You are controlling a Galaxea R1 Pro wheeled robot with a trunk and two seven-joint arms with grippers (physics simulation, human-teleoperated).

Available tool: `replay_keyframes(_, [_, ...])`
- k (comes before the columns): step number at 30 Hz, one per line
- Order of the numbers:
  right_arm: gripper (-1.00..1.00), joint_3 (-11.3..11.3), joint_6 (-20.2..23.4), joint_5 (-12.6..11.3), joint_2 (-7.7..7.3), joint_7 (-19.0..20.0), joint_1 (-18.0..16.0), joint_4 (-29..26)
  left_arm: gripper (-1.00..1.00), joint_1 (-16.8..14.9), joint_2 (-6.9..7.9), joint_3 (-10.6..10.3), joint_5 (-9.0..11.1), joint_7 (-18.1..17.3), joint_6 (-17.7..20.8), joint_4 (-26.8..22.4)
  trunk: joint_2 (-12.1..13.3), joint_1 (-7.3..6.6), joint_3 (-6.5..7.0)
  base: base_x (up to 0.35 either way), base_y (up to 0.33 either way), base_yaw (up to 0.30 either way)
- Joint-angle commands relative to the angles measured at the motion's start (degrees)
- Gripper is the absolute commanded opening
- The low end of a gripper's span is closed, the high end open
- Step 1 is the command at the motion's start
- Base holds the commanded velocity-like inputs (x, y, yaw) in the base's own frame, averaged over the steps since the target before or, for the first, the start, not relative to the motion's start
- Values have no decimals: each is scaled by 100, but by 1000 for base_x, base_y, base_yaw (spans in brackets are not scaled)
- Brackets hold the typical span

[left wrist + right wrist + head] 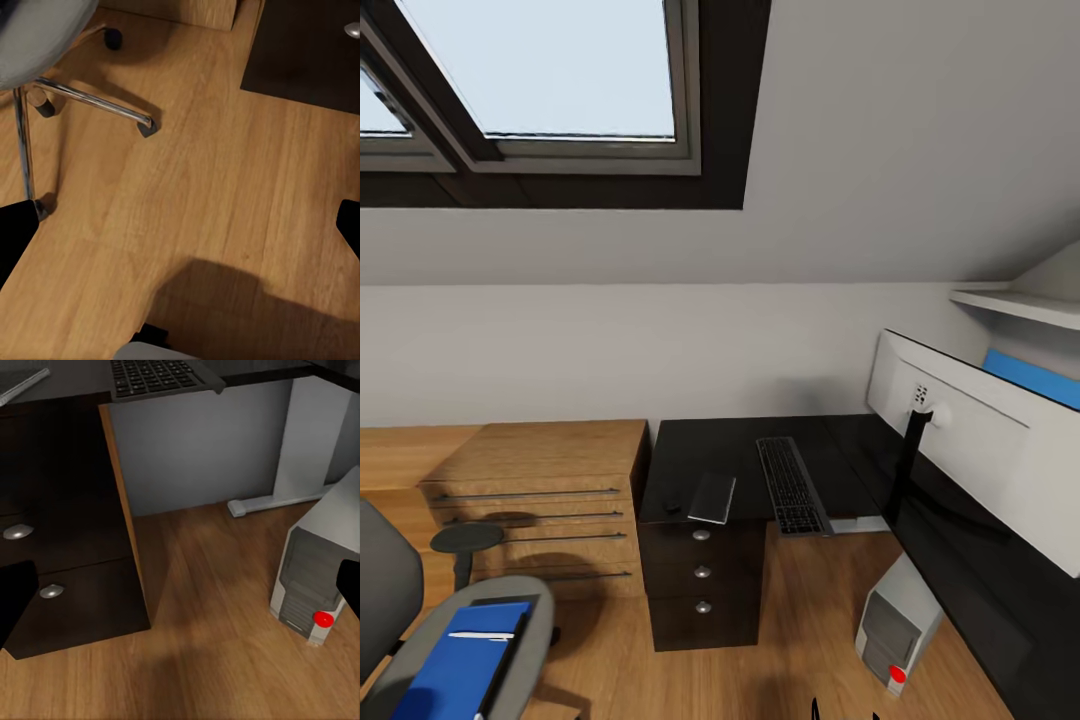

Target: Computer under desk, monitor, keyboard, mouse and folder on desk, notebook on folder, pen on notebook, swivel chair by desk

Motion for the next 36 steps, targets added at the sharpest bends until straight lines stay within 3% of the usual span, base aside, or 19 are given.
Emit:
replay_keyframes(1, [100, 49, -14, -5, 3, -50, -6, 9, 100, -2, 6, -48, 45, 46, -18, -9, 33, -20, 9, 0, 0, 0])
replay_keyframes(25, [100, 49, -14, 1, 3, -41, -6, 9, 100, -2, 6, -48, 49, 46, -17, -9, 996, -547, 440, 0, 0, 0])
replay_keyframes(36, [100, 49, -14, 4, 3, -41, -6, 9, 100, -2, 6, -48, 49, 46, -10, -9, 996, -547, 440, 0, 0, 0])
